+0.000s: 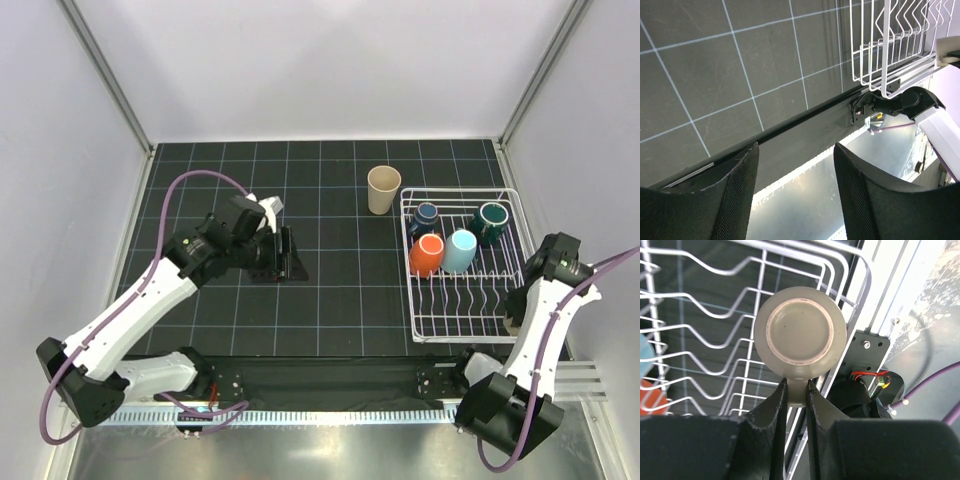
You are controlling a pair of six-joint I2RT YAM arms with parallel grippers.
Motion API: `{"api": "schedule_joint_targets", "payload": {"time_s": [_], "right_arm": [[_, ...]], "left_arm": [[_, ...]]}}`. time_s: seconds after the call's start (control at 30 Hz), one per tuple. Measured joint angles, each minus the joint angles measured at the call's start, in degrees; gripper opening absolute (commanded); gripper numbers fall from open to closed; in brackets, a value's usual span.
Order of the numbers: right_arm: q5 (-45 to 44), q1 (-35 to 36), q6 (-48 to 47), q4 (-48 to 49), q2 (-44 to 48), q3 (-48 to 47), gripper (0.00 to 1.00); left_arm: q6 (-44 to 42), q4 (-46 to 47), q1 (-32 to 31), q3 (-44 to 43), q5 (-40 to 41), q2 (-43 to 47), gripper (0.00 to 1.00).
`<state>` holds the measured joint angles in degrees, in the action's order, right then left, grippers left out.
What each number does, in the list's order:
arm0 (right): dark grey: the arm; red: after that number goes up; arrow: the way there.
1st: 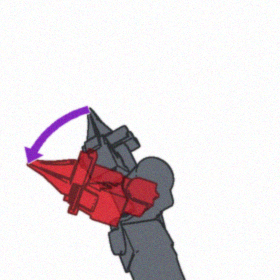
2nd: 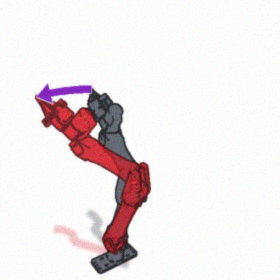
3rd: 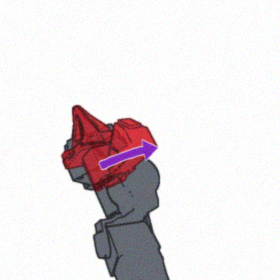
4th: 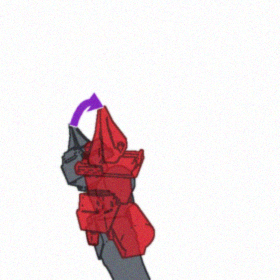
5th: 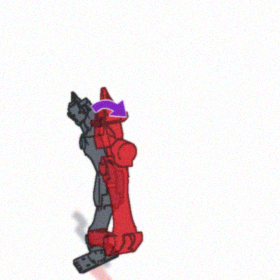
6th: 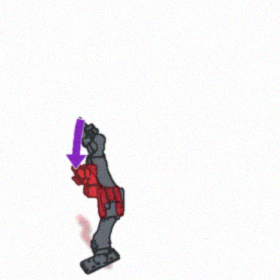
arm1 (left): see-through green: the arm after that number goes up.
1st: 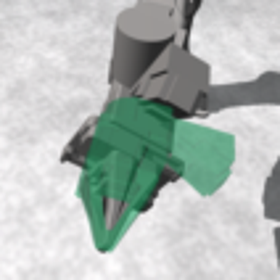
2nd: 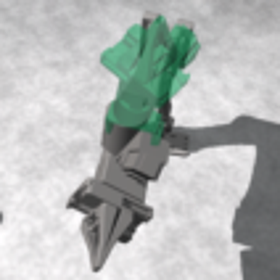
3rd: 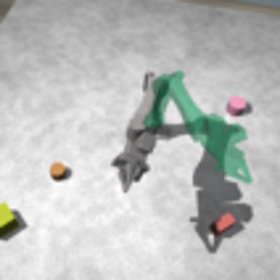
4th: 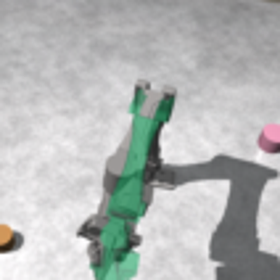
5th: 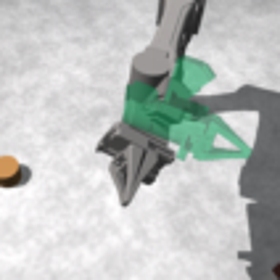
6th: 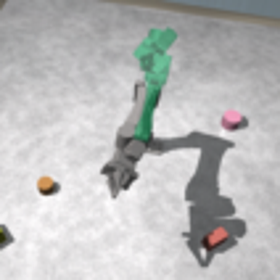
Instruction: Load the cups into the dish rack
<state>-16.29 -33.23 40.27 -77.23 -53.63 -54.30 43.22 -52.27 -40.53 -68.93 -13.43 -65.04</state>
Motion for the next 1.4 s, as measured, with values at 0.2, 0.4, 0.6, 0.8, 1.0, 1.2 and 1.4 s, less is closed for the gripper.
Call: {"api": "schedule_joint_targets", "payload": {"time_s": [0.2, 0.4, 0.6, 0.8, 1.0, 1.2, 1.4], "right_arm": [[1.95, 0.00, -0.09, 1.92, 0.26, 5.92, 0.04], [4.04, 0.00, 0.02, 5.35, 0.33, 7.82, 0.04], [6.23, 0.00, 0.09, 5.68, -2.16, 7.76, 0.04], [9.16, 0.00, 1.07, 7.65, -3.02, 8.28, 0.04], [10.08, 0.00, 3.17, 10.27, -3.76, 11.98, 0.04], [9.99, 0.00, 4.26, 12.26, -3.76, 13.90, 0.05], [9.33, 0.00, 4.92, 13.05, -3.74, 14.80, 0.37]], "left_arm": [[-0.26, -1.25, 0.63, -0.52, -2.14, -1.40, 0.59], [-0.81, -3.39, 1.68, -3.37, -2.91, -3.65, 0.59], [-1.97, -5.14, 3.13, -6.95, -3.54, -6.43, 0.59], [-3.21, -5.88, 4.33, -8.55, -4.90, -9.35, 0.59], [-4.13, -6.45, 5.66, -8.66, -6.14, -10.14, 0.59], [-4.98, -6.80, 7.34, -8.66, -6.80, -10.14, 0.62], [-5.27, -6.82, 7.74, -8.63, -7.43, -10.10, 0.63]]}}
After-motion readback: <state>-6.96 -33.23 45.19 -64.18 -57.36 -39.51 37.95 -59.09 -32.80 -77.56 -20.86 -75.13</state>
